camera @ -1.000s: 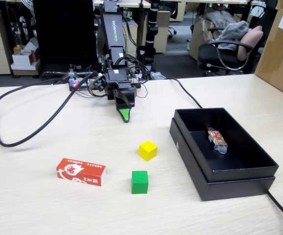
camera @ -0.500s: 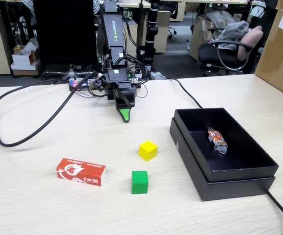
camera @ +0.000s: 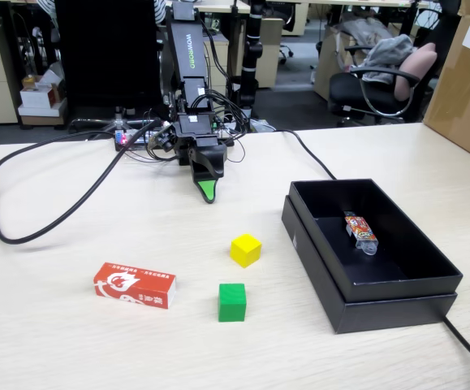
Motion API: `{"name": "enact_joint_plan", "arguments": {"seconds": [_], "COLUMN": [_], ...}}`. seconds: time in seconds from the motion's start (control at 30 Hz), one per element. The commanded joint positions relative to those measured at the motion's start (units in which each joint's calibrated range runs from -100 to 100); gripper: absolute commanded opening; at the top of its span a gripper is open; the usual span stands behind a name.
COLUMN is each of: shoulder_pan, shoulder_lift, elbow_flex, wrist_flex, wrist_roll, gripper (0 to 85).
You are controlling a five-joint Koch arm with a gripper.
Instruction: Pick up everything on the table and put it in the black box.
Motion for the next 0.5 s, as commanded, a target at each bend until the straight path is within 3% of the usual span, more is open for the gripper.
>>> {"name": "enact_joint_plan", "arguments": {"seconds": [0.0,0.47], "shoulder_pan": [0.00,0.54], "shoulder_lift": [0.06,-0.40], "elbow_flex": [-0.76,-0.76], "wrist_flex": [-0.76,-0.76], "wrist_roll": [0.20,0.10], "gripper": [49.2,49.6]}}
